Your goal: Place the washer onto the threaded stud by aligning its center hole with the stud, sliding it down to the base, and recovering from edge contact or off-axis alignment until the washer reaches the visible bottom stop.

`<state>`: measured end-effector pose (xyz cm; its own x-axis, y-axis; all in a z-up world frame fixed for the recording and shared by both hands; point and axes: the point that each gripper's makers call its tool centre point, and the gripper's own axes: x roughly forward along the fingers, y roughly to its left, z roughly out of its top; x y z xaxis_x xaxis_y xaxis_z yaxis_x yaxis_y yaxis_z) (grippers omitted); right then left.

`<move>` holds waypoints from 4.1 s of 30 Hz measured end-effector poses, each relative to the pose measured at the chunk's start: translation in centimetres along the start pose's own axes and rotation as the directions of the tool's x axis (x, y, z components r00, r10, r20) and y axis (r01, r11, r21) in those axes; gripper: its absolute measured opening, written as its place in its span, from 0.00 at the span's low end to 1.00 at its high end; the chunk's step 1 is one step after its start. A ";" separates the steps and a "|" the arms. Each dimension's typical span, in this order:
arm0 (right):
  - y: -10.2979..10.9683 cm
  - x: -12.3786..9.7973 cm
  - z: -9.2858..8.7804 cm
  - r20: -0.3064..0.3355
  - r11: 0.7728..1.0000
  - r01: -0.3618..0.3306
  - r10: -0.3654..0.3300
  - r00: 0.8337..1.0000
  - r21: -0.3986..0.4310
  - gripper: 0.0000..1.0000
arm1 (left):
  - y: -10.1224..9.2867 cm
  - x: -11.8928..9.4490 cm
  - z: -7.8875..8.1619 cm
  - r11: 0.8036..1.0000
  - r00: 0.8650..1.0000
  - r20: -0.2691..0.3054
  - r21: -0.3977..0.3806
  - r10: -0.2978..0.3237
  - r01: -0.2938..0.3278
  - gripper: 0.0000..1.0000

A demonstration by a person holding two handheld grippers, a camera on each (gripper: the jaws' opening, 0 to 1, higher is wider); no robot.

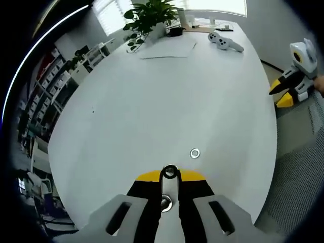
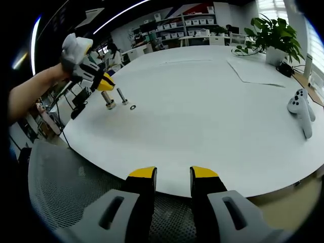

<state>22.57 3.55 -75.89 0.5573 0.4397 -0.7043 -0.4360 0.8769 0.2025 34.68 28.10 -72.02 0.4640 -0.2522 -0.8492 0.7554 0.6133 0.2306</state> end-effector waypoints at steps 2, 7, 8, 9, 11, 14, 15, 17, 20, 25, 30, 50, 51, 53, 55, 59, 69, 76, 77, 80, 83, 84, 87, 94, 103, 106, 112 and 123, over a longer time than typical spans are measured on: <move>0.0 0.0 0.0 0.000 1.000 0.001 -0.001 1.000 0.000 0.29 | 0.2 0.3 -0.1 1.000 1.000 -0.003 -0.001 -0.001 0.001 0.08; 0.0 0.0 0.0 0.000 1.000 0.001 -0.001 1.000 0.001 0.29 | 0.0 0.9 -0.3 1.000 1.000 -0.019 -0.009 -0.021 0.021 0.08; 0.0 0.0 0.0 0.000 1.000 0.002 -0.002 1.000 0.002 0.29 | 0.0 1.0 -0.2 1.000 1.000 -0.020 -0.009 -0.021 0.021 0.08; 0.0 0.0 0.0 0.000 1.000 0.002 -0.002 1.000 0.002 0.29 | 0.2 1.0 -0.2 1.000 1.000 -0.018 -0.007 -0.020 0.020 0.08; -0.1 0.0 0.0 0.000 1.000 0.003 -0.003 1.000 0.003 0.29 | 0.2 1.1 0.0 1.000 1.000 -0.014 -0.014 -0.023 0.022 0.08; -0.1 0.0 0.0 0.001 1.000 0.003 -0.003 1.000 0.004 0.29 | 0.2 1.3 0.0 1.000 0.999 -0.022 -0.011 -0.029 0.029 0.08; -0.1 0.0 0.0 0.000 1.000 0.004 -0.004 1.000 0.004 0.29 | 0.2 1.4 0.0 1.000 0.999 -0.024 -0.008 -0.031 0.030 0.08; -0.1 0.0 0.0 0.000 1.000 0.004 -0.004 1.000 0.006 0.29 | 0.2 1.4 0.0 1.000 0.999 -0.024 -0.005 -0.031 0.031 0.08; -0.1 0.0 0.0 0.003 1.000 0.007 -0.007 1.000 0.007 0.29 | 0.4 1.3 0.0 1.000 0.999 -0.025 0.003 -0.027 0.027 0.08; -0.2 0.0 0.0 0.002 1.000 0.008 -0.008 1.000 0.009 0.29 | 0.4 1.4 -0.4 0.999 0.999 -0.040 0.003 -0.035 0.035 0.08; -0.2 0.0 0.0 0.003 1.000 0.009 -0.009 1.000 0.010 0.29 | 0.5 1.6 -0.6 0.999 0.998 -0.046 -0.005 -0.038 0.038 0.08; -0.3 0.0 0.0 0.004 1.000 0.014 -0.014 1.000 0.014 0.30 | 0.0 3.5 -1.5 0.998 0.992 -0.113 0.016 -0.060 0.062 0.08; -0.3 0.0 0.0 0.004 1.000 0.013 -0.014 1.000 0.014 0.30 | 0.0 3.6 -1.6 0.998 0.991 -0.116 0.019 -0.061 0.063 0.08; -0.2 0.0 0.0 0.004 1.000 0.012 -0.013 1.000 0.014 0.30 | -0.1 3.8 -1.6 0.997 0.991 -0.118 0.023 -0.064 0.067 0.08; -0.2 0.0 0.0 0.006 1.000 0.012 -0.012 1.000 0.014 0.29 | -0.2 4.0 -1.8 0.997 0.989 -0.129 0.020 -0.071 0.074 0.08; -0.2 0.0 0.1 0.007 1.000 0.010 -0.010 1.000 0.013 0.29 | -0.4 4.7 -2.2 0.996 0.985 -0.153 0.030 -0.076 0.082 0.08; -0.2 0.0 0.0 0.006 1.000 0.006 -0.007 1.000 0.011 0.29 | -0.4 5.5 -2.7 0.996 0.981 -0.180 0.044 -0.073 0.082 0.09; -0.1 0.0 0.0 0.006 1.000 0.003 -0.003 1.000 0.009 0.29 | -0.4 5.4 -2.8 0.993 0.983 -0.164 0.064 -0.083 0.094 0.09; -0.1 0.0 0.0 0.006 1.000 0.002 -0.002 1.000 0.009 0.29 | -0.4 5.3 -2.9 0.993 0.983 -0.163 0.065 -0.082 0.094 0.10; -0.1 0.0 0.1 0.006 1.000 0.001 -0.001 1.000 0.008 0.29 | -0.3 5.2 -2.8 0.993 0.986 -0.147 0.073 -0.078 0.090 0.16; -0.1 0.0 0.1 0.006 1.000 0.001 -0.001 1.000 0.008 0.29 | -0.2 5.0 -2.5 0.995 0.988 -0.128 0.048 -0.083 0.090 0.22; -0.1 0.0 0.0 0.005 1.000 0.001 -0.001 1.000 0.007 0.29 | -0.2 4.9 -2.5 0.995 0.989 -0.126 0.047 -0.082 0.088 0.22; -0.1 0.0 0.0 0.003 1.000 0.000 0.000 1.000 0.006 0.29 | 0.0 4.5 -2.3 0.995 0.991 -0.112 0.059 -0.070 0.077 0.24; 0.0 0.1 0.0 -0.001 1.000 -0.002 0.002 1.000 0.004 0.29 | 0.5 2.8 -1.5 0.998 0.997 -0.057 0.025 -0.058 0.060 0.26; 0.0 0.1 -0.1 -0.003 1.000 -0.003 0.003 1.000 0.003 0.29 | 1.0 1.2 -1.2 0.999 0.999 -0.014 -0.006 -0.033 0.032 0.28; 0.0 0.1 -0.1 -0.003 1.000 -0.003 0.003 1.000 0.003 0.29 | 1.0 1.0 -1.3 0.999 0.999 -0.013 -0.016 -0.030 0.030 0.28; 0.0 0.0 -0.1 -0.004 1.000 -0.003 0.003 1.000 0.005 0.29 | 0.3 0.1 0.0 0.999 0.999 0.030 -0.028 -0.037 0.038 0.28; 0.0 0.0 0.0 0.001 1.000 -0.002 0.002 1.000 0.007 0.29 | -1.4 -0.2 0.8 0.996 0.996 0.050 -0.034 -0.077 0.079 0.28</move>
<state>22.57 3.56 -75.90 0.5571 0.4412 -0.7036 -0.4319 0.8775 0.2084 33.92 26.72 -71.85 0.4270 -0.3358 -0.8396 0.7736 0.6164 0.1469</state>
